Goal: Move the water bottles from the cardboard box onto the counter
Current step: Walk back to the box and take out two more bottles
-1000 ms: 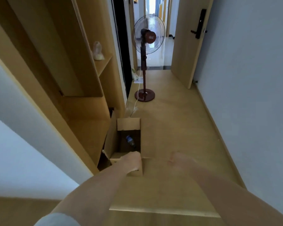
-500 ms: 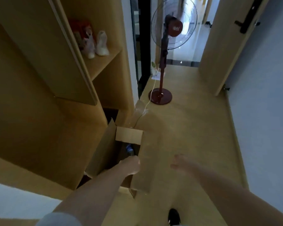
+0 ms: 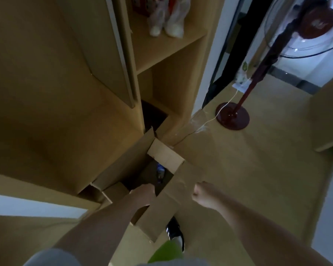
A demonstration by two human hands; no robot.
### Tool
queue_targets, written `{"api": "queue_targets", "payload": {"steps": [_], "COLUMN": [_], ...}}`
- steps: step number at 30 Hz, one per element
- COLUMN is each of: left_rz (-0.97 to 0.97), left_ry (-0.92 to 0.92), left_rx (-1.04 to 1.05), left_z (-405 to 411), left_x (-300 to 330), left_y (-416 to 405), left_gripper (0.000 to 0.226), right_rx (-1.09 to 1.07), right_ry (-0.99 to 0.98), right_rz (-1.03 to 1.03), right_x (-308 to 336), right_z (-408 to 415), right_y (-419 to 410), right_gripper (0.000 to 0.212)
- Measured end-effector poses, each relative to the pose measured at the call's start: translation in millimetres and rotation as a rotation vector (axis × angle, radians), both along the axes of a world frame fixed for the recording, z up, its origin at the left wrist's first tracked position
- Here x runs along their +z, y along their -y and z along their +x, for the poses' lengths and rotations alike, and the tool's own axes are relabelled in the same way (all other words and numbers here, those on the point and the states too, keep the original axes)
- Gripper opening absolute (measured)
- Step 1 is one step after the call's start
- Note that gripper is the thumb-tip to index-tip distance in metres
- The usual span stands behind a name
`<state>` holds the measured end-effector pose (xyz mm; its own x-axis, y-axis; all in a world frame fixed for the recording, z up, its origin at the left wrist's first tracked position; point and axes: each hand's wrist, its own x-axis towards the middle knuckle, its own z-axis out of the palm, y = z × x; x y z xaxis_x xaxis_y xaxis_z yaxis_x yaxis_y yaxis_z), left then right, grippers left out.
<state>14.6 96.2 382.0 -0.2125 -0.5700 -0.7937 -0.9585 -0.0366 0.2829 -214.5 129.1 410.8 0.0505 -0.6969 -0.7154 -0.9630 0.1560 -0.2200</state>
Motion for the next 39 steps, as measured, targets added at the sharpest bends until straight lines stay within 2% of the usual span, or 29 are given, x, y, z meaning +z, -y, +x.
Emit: {"api": "queue_targets", "payload": {"steps": [4,7,10,14,17,22,25,28,32,39], "left_rz": [0.025,0.033,0.018,0.01,0.032,0.028,0.023,0.013,0.008,0.121], "left_ry": [-0.001,0.036,0.066,0.128,0.175,0.223,0.224,0.266,0.358,0.575], "left_rx": [0.124,0.212,0.33,0.473,0.516,0.584,0.597,0.59,0.5,0.285], "left_z": [-2.0,6.9,27.0,52.0,59.1,62.6,57.6,54.0,58.6,83.2], "left_x": [-19.3,-26.7,-33.8,-50.9,-74.1,-148.3,-206.0,-264.8,-331.8,-389.7], "left_y": [26.8,33.9,40.8,43.3,46.7,65.1,78.1,88.8,92.6,63.1], "left_gripper": [0.025,0.026,0.028,0.028,0.028,0.028,0.03,0.032,0.033,0.041], "right_rx": [0.18,0.296,0.389,0.52,0.575,0.621,0.619,0.6,0.641,0.684], "right_ry": [-0.06,-0.079,-0.064,-0.001,0.044,0.099,0.176,0.274,0.297,0.269], "right_rz": [0.061,0.104,0.135,0.161,0.21,0.277,0.31,0.26,0.258,0.312], "right_x": [-17.8,-30.1,-45.5,-74.7,-110.8,-203.1,-260.8,-318.8,-393.4,-468.5], "right_z": [-5.2,1.5,22.6,60.8,78.3,94.0,105.3,122.7,138.3,154.9], "right_y": [54.1,88.7,123.7,158.5,175.8,197.9,210.0,225.4,232.7,205.9], "right_gripper": [0.027,0.031,0.022,0.028,0.026,0.022,0.027,0.031,0.03,0.027]}}
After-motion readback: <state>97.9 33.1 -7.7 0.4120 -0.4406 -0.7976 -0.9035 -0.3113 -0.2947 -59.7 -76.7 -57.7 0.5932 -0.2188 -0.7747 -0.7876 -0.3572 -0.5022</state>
